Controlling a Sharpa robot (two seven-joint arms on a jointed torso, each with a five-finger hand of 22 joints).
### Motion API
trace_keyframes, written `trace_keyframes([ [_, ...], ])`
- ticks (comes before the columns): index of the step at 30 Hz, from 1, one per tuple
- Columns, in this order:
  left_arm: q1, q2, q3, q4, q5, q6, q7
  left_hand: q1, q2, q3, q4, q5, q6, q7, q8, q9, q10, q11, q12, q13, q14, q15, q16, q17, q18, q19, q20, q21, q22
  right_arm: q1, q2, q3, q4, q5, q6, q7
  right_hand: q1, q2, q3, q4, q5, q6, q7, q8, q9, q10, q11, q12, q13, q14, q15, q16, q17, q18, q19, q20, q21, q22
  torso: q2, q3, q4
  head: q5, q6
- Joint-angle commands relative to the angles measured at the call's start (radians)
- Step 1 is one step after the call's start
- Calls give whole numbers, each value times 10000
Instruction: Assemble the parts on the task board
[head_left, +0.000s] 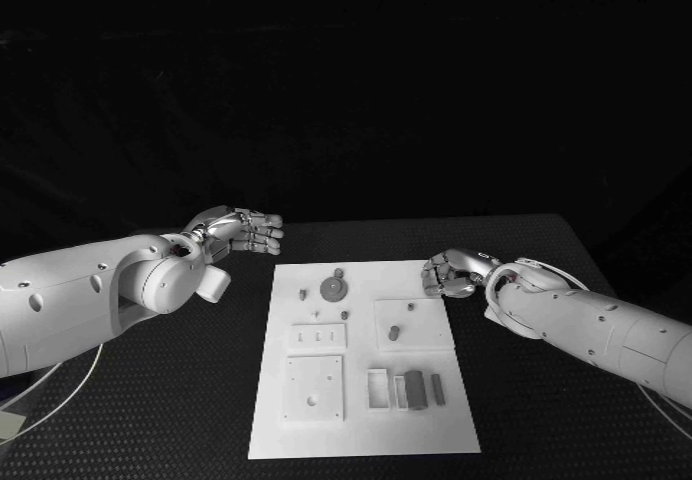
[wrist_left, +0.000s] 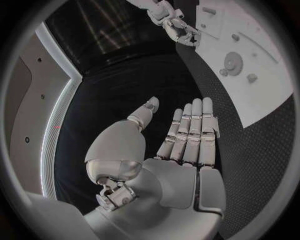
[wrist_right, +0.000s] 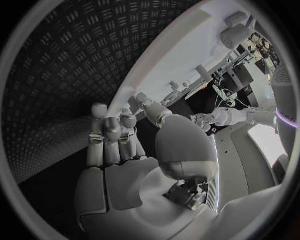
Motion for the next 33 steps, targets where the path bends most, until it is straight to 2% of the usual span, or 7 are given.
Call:
trace_keyframes([
  [1,7,1,11,32,-25,143,55,79,-20,-26,-16,-46,29,380,-61,-15,36,28,-59,-10,92,-1,-66,10,74,72,17,-63,13,-35,13,-16,-4,-166,130,-5,28,128,26,-52,27,1370,3,68,20,-83,-158,70,-12,25,-92,49,13,158,49,-27,51,190,-1,-1,1,-3,-7],
  [7,7,1,12,32,-25,146,54,78,-20,-28,-14,-46,25,381,-65,-17,34,30,-63,-12,93,-1,-71,14,74,72,17,-64,14,-43,18,-16,31,-240,178,8,316,516,106,-140,28,1832,-185,307,167,79,-333,203,12,137,-225,192,69,158,127,-94,185,222,3,5,-1,0,-21],
  [19,7,-7,12,37,-26,149,47,78,-21,-31,-12,-46,22,384,-70,-19,32,32,-68,-14,95,0,-79,21,74,74,16,-68,15,-45,-2,-16,20,-240,88,-42,463,527,7,-137,27,1948,-247,377,260,192,-396,279,21,206,-296,297,106,158,167,-141,313,224,1,4,3,-5,-33],
  [29,7,-1,12,55,-304,181,-56,56,-15,-43,4,-52,75,367,-51,-12,86,13,-51,-6,128,-9,-86,50,78,98,11,-65,25,-45,-56,-16,221,186,-396,-320,430,486,-69,-127,27,2022,-289,414,310,260,-434,311,18,249,-325,336,113,158,205,-156,376,218,-3,7,-6,-14,-12],
  [33,8,-5,12,95,-715,120,-153,-31,-48,-69,53,-57,432,225,102,45,561,-189,180,119,399,-116,5,201,123,333,-75,38,102,-41,-183,-14,601,397,-653,-540,411,468,-94,-125,27,2058,-315,430,332,298,-460,327,17,279,-348,355,114,158,233,-167,405,212,-2,6,-11,-37,26],
])
